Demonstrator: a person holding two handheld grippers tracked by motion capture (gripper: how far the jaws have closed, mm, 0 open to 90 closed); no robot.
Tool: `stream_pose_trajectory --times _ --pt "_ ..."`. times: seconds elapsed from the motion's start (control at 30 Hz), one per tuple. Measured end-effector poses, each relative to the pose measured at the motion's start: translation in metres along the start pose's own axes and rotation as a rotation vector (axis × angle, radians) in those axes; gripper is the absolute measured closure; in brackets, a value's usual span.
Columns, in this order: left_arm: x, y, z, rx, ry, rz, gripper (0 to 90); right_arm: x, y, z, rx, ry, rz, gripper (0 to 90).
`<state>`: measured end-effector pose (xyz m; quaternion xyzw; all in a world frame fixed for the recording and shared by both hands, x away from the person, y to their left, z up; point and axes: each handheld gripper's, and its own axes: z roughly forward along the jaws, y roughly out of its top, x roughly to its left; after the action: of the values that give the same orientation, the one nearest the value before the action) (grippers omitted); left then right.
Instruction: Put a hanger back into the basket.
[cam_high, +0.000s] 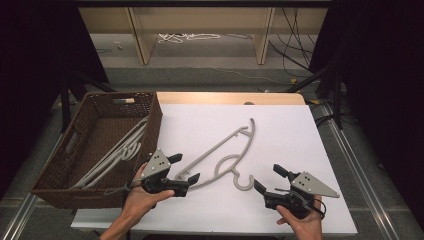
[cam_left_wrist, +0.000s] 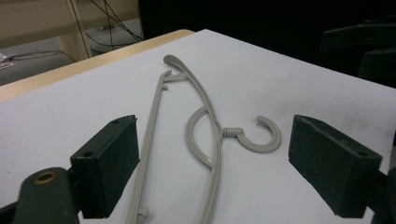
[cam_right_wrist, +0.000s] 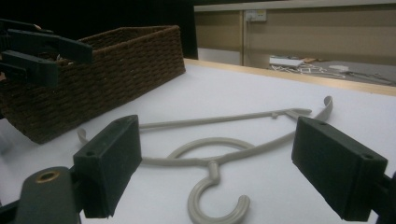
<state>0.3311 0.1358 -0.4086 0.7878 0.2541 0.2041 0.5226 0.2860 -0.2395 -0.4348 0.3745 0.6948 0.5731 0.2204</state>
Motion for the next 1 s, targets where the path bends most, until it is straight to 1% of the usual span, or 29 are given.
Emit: stream_pose_trajectory --times 0.03,0.07,0.17,0.2,0.23,0.27,0.3,0.33,0.4,0.43,0.47,0.5,0.53,0.57,0.6,0.63,0.7,0.73,0.77,0.8,0.83,0.87,0.9,0.93,1.0 --pt "-0.001 -0.001 0.001 0.002 -0.001 -0.020 15.8 0.000 0.000 0.000 -0.006 -0.006 -0.002 16.7" --pt "-0.009 -0.003 0.002 0.004 -0.006 -0.130 15.8 0.001 0.000 0.000 -0.004 -0.002 0.000 16.7" --pt "-0.011 -0.003 0.006 0.018 -0.021 -0.129 15.8 0.000 0.000 0.000 -0.001 0.002 0.005 16.7" --pt "-0.011 -0.003 0.008 0.029 -0.024 -0.115 15.8 0.000 0.000 0.000 0.001 0.001 0.002 16.7" --pt "-0.012 -0.003 0.011 0.034 -0.032 -0.118 15.8 -0.001 0.000 0.000 -0.003 0.000 -0.007 16.7" --pt "-0.013 -0.004 0.014 0.049 -0.033 -0.106 15.8 -0.001 0.000 0.000 0.007 0.002 0.004 16.7" --pt "-0.013 -0.004 0.016 0.055 -0.034 -0.105 15.9 -0.002 0.000 -0.001 0.000 -0.001 0.001 16.7" --pt "-0.014 -0.004 0.019 0.070 -0.040 -0.097 15.8 -0.002 0.000 -0.001 0.001 -0.002 0.000 16.7" --pt "-0.016 -0.005 0.026 0.099 -0.043 -0.094 15.8 -0.002 0.000 -0.001 0.000 -0.002 -0.001 16.7" --pt "-0.017 -0.005 0.031 0.120 -0.055 -0.080 15.9 -0.002 0.000 -0.001 0.000 -0.002 -0.001 16.7" --pt "-0.018 -0.005 0.035 0.135 -0.069 -0.076 15.8 -0.001 0.000 -0.001 0.009 -0.001 -0.002 16.7" --pt "-0.018 -0.004 0.040 0.164 -0.082 -0.062 15.8 -0.001 0.000 -0.001 0.001 0.006 -0.001 16.7" --pt "-0.020 -0.005 0.046 0.188 -0.088 -0.055 15.9 0.000 0.001 -0.001 -0.003 -0.004 -0.007 16.7" --pt "-0.020 -0.004 0.052 0.228 -0.082 -0.014 16.0 0.001 0.002 -0.002 0.007 -0.006 -0.012 16.7" --pt "-0.022 -0.005 0.057 0.247 -0.078 0.005 16.1 0.002 0.001 0.001 -0.023 0.008 -0.010 16.7" --pt "-0.023 -0.005 0.061 0.267 -0.084 0.023 16.2 0.003 0.002 0.000 -0.008 0.003 -0.012 16.8" --pt "-0.025 -0.005 0.072 0.320 -0.093 0.046 16.6 0.004 0.002 0.000 -0.010 -0.005 -0.024 16.8" --pt "-0.026 -0.005 0.077 0.347 -0.094 0.057 16.4 0.005 0.003 -0.002 0.010 0.001 -0.016 16.8" --pt "-0.028 -0.005 0.082 0.371 -0.096 0.068 16.4 0.005 0.002 0.000 -0.003 0.008 -0.018 16.8" --pt "-0.029 -0.004 0.086 0.402 -0.095 0.091 16.8 0.005 0.002 0.000 0.002 0.006 -0.021 16.8" --pt "-0.031 -0.004 0.090 0.422 -0.090 0.111 17.7 0.005 0.002 0.000 0.003 0.007 -0.021 16.8" --pt "-0.031 -0.004 0.095 0.433 -0.088 0.120 18.8 0.005 0.002 0.000 0.003 0.008 -0.022 16.8" --pt "-0.030 -0.004 0.100 0.457 -0.091 0.113 19.9 0.004 0.002 0.000 0.003 0.007 -0.023 16.8" --pt "-0.029 -0.004 0.103 0.467 -0.095 0.106 21.8 0.004 0.002 0.000 0.005 0.008 -0.019 16.8" --pt "-0.028 -0.004 0.110 0.510 -0.104 0.108 21.4 0.004 0.002 0.001 -0.012 0.013 -0.013 16.8"
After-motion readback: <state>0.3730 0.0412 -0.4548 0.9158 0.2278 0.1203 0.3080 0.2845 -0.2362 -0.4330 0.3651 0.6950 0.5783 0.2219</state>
